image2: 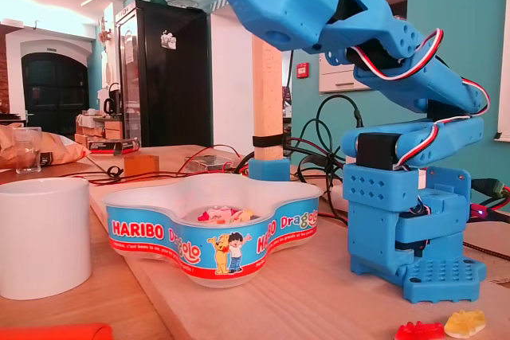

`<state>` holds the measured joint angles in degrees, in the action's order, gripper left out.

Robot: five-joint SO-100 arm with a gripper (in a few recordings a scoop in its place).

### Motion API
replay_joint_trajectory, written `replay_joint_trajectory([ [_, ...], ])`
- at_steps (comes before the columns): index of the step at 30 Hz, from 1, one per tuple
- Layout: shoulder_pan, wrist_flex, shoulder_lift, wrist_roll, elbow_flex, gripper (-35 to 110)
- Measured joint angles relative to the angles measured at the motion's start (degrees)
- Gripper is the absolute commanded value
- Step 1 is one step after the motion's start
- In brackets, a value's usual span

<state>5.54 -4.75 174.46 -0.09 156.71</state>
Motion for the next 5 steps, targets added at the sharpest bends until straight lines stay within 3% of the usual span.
replay_joint_trajectory([
  [5, 0.0, -0.09, 0.0, 0.0, 0.0, -1],
])
